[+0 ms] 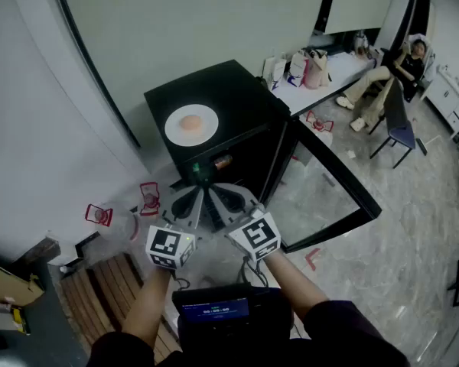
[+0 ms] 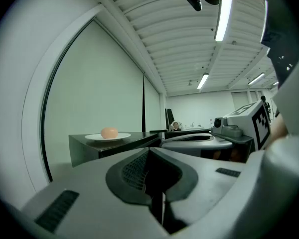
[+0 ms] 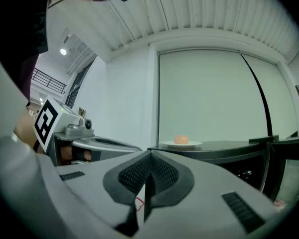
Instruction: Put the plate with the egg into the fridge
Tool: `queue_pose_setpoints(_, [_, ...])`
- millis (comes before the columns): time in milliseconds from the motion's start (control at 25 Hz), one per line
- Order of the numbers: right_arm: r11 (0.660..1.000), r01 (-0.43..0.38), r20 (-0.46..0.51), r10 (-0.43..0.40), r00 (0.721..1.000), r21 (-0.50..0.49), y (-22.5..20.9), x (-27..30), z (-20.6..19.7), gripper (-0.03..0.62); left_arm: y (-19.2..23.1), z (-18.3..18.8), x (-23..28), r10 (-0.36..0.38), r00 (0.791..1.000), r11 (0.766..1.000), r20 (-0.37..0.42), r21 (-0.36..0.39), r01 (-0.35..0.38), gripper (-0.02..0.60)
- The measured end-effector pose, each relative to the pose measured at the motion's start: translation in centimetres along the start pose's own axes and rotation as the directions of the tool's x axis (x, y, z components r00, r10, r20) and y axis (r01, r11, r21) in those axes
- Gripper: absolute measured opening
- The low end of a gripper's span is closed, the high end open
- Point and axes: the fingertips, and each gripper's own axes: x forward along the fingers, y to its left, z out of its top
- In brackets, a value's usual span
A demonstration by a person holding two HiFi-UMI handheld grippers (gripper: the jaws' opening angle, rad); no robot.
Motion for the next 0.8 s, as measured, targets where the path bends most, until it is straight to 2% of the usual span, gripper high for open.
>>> queue_pose_setpoints(280, [0.999, -0.005, 0.043, 0.006, 0.999, -0.043, -0.2, 0.3, 0.2, 0.008, 0.0, 0.2, -0.1, 0.002, 1.0, 1.0, 0.003, 0.01, -0.002, 0.009])
queue_pose_setpoints(440, [1.0, -0.019, 0.031, 0.019, 0.999, 0.011, -0.6, 0.7, 0.1, 0.008, 0.2, 0.5, 0.0, 0.003, 1.0, 0.999, 0.01, 0.041, -0.004, 0.011])
queue_pose_setpoints(600, [0.999, -0.035, -0.043, 0.036, 0.998, 0.034, -1.2, 1.2, -0.1, 0.008, 0.9, 1.0, -0.5, 0.025, 1.0, 0.992, 0.016, 0.122, -0.027, 0.011])
queue_pose_setpoints(720, [0.999, -0.024, -0.096, 0.026, 0.995, 0.027, -2.4, 2.0, 0.7, 0.008, 2.0, 1.7, -1.2, 0.034, 0.999, 0.975, 0.021, 0.218, -0.038, 0.011])
queue_pose_setpoints(800, [1.0, -0.01, -0.11, 0.012, 0.994, 0.026, -3.4, 2.9, 1.6, 0.008, 2.9, 2.0, -1.8, 0.043, 0.999, 0.964, -0.002, 0.263, -0.04, 0.011])
